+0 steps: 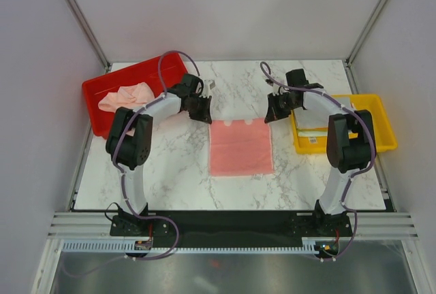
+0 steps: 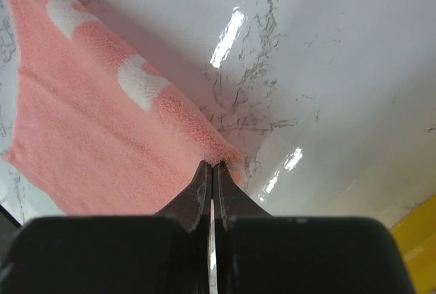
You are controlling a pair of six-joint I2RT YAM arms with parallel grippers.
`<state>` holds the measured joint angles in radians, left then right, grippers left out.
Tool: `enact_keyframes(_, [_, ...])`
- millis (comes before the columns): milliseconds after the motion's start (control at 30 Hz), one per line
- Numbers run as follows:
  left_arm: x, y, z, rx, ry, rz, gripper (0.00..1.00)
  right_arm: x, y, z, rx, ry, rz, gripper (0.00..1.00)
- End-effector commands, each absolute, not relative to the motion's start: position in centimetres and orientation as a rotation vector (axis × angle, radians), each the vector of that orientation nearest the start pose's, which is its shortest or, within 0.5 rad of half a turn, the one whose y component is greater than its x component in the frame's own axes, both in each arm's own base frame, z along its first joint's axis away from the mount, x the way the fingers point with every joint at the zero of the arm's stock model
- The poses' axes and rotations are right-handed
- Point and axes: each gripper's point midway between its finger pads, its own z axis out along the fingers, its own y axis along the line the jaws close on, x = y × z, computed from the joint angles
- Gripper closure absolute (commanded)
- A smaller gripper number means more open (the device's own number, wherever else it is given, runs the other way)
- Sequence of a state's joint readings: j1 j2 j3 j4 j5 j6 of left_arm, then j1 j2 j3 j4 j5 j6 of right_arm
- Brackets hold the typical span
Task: Fold and stack the towels
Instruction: Fold the towel
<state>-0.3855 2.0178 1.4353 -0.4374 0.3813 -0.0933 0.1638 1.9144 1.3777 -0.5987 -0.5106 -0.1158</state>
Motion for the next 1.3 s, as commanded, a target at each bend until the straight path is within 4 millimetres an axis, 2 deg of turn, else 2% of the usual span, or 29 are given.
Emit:
enact_keyframes(0, [42.5, -22.6, 8.3, 0.456, 2.445, -0.572, 0.98, 40.5, 14.8, 7.8, -0.520, 2.479, 0.657, 1.00])
enact_keyframes(133, [41.7, -22.7, 9.4, 0.447, 2.422, -0.617, 0.98, 39.9, 14.6, 7.9, -0.503, 2.453, 0.608, 1.00])
enact_keyframes(167, [41.4, -22.8, 10.4, 0.446, 2.400, -0.640, 0.98, 39.4, 14.3, 8.2, -0.494, 2.444, 0.584, 1.00])
enact_keyframes(200, [40.7, -22.8, 10.1, 0.430, 2.411, -0.657, 0.98, 39.3, 14.2, 8.5, -0.489, 2.433, 0.574, 1.00])
enact_keyframes(267, [40.2, -22.8, 10.9, 0.416, 2.383, -0.681, 0.98, 38.6, 14.0, 9.4, -0.465, 2.411, 0.546, 1.00])
enact_keyframes(300, [39.8, -22.9, 12.0, 0.405, 2.357, -0.701, 0.98, 38.3, 13.8, 9.6, -0.450, 2.411, 0.531, 1.00])
enact_keyframes(333, [38.9, -22.7, 11.6, 0.399, 2.372, -0.710, 0.98, 38.1, 13.5, 10.4, -0.432, 2.395, 0.511, 1.00])
enact_keyframes(367, [38.4, -23.0, 11.8, 0.402, 2.364, -0.736, 0.98, 37.5, 13.2, 9.8, -0.395, 2.421, 0.502, 1.00])
enact_keyframes(433, [37.1, -22.9, 11.9, 0.397, 2.371, -0.754, 0.98, 36.6, 13.3, 10.1, -0.390, 2.423, 0.518, 1.00])
enact_keyframes(467, [36.4, -23.3, 11.8, 0.409, 2.374, -0.755, 0.98, 35.7, 13.5, 9.5, -0.348, 2.455, 0.541, 1.00])
enact_keyframes(500, [35.5, -23.1, 11.0, 0.404, 2.398, -0.747, 0.98, 35.1, 13.5, 9.4, -0.345, 2.461, 0.544, 1.00])
enact_keyframes(533, [34.9, -23.1, 11.5, 0.407, 2.388, -0.745, 0.98, 34.5, 13.9, 9.9, -0.339, 2.454, 0.551, 1.00])
enact_keyframes(567, [34.3, -23.4, 11.4, 0.419, 2.388, -0.734, 0.98, 33.7, 13.9, 9.4, -0.323, 2.473, 0.558, 1.00])
enact_keyframes(600, [33.5, -23.3, 10.9, 0.409, 2.408, -0.724, 0.98, 33.3, 13.9, 9.5, -0.286, 2.482, 0.564, 1.00])
enact_keyframes(633, [33.0, -23.3, 11.4, 0.403, 2.396, -0.730, 0.98, 33.0, 13.6, 9.7, -0.250, 2.484, 0.544, 1.00])
enact_keyframes(667, [32.3, -23.7, 11.6, 0.410, 2.393, -0.741, 0.98, 32.4, 13.3, 9.1, -0.211, 2.508, 0.533, 1.00])
enact_keyframes(700, [31.6, -23.4, 10.8, 0.392, 2.417, -0.725, 0.98, 31.9, 13.4, 9.1, -0.144, 2.525, 0.552, 1.00])
enact_keyframes(733, [31.2, -23.3, 11.0, 0.386, 2.410, -0.718, 0.98, 31.4, 13.7, 9.2, -0.133, 2.527, 0.579, 1.00])
enact_keyframes(767, [30.5, -23.4, 10.7, 0.393, 2.417, -0.714, 0.98, 30.4, 13.5, 8.3, -0.108, 2.557, 0.581, 1.00])
enact_keyframes(833, [29.1, -23.4, 9.9, 0.388, 2.443, -0.704, 0.98, 29.5, 13.1, 7.9, -0.030, 2.575, 0.559, 1.00])
enact_keyframes(900, [27.4, -23.8, 9.2, 0.410, 2.458, -0.679, 0.98, 28.1, 12.8, 6.8, -0.005, 2.607, 0.543, 1.00])
enact_keyframes(1067, [25.6, -23.8, 8.1, 0.375, 2.482, -0.650, 0.98, 25.6, 13.6, 6.0, -0.005, 2.627, 0.564, 1.00])
enact_keyframes(1267, [25.0, -23.3, 7.6, 0.353, 2.486, -0.595, 0.98, 25.3, 14.5, 8.3, -0.025, 2.545, 0.616, 1.00])
